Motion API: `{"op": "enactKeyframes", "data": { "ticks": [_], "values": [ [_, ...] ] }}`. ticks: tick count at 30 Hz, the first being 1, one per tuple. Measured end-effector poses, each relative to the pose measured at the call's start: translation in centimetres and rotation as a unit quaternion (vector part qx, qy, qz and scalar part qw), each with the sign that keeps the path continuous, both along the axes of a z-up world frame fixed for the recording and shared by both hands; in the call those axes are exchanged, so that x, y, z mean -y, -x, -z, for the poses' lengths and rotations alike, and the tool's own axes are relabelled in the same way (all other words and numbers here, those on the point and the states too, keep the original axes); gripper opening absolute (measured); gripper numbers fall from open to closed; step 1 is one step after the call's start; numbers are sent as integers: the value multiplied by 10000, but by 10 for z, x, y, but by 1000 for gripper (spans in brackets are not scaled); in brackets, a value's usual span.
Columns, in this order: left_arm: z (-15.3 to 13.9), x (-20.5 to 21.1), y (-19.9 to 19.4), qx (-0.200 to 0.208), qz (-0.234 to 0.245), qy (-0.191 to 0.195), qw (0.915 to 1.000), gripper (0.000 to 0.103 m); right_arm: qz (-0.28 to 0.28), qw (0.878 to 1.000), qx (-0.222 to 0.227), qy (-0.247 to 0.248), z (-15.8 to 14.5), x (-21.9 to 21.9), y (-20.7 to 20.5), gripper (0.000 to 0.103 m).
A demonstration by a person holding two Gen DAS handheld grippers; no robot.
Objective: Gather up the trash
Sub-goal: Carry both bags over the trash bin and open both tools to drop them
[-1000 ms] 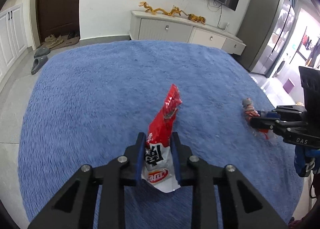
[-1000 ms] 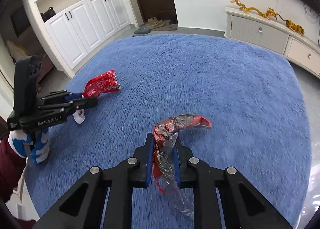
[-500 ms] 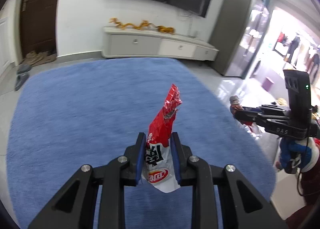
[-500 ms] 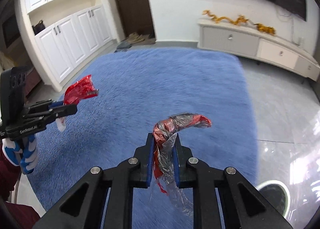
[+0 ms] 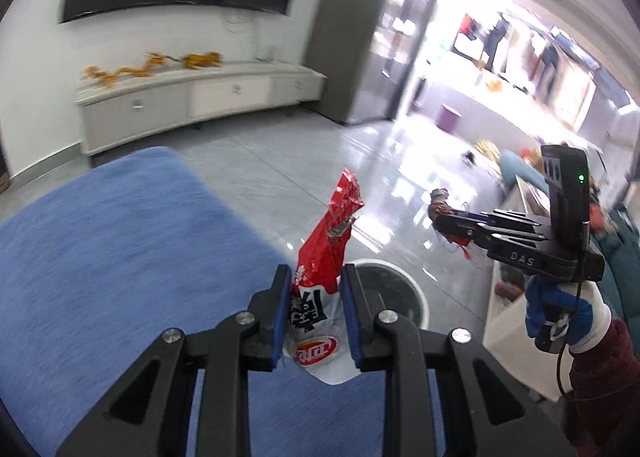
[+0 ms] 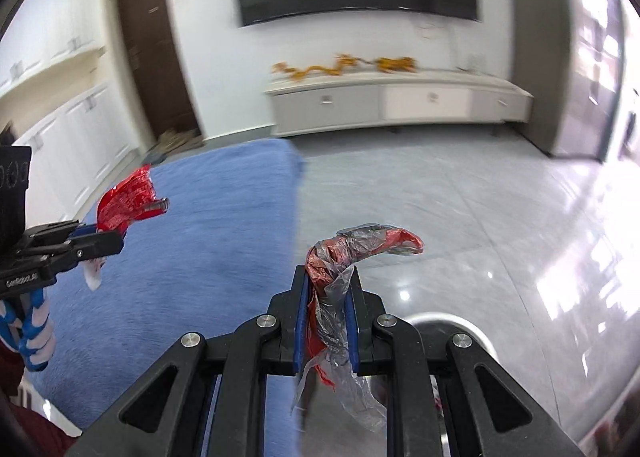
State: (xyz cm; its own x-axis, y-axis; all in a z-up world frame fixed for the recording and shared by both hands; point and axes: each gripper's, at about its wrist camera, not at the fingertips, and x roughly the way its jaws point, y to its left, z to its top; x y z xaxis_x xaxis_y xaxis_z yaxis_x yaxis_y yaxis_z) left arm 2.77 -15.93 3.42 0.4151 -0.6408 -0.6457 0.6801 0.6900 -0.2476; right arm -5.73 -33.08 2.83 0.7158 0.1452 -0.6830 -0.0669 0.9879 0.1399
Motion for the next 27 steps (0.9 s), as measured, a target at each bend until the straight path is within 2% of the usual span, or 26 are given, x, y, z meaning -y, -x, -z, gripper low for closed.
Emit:
{"op": "enactKeyframes", "data": {
  "ticks": [3, 7, 13, 22, 27],
  "values": [
    [16, 58, -11, -278, 350, -187, 9988, 24, 325, 9993, -149, -110, 16, 32, 2, 17],
    [40, 123, -24, -622, 686, -471, 9946, 24, 706, 9959, -465, -321, 52, 73, -3, 17],
    [72, 196, -32, -784, 979, -884, 9881, 25, 1069, 9878, -896, -693, 103, 112, -9, 17],
    [116, 243, -32, -1005, 1001, -1321, 9810, 25, 1403, 9762, -1293, -1027, 156, 145, 3, 17],
    [126, 257, -20, -876, 1012, -1516, 9793, 25, 1475, 9723, -1377, -1177, 175, 155, 9, 17]
  ]
}}
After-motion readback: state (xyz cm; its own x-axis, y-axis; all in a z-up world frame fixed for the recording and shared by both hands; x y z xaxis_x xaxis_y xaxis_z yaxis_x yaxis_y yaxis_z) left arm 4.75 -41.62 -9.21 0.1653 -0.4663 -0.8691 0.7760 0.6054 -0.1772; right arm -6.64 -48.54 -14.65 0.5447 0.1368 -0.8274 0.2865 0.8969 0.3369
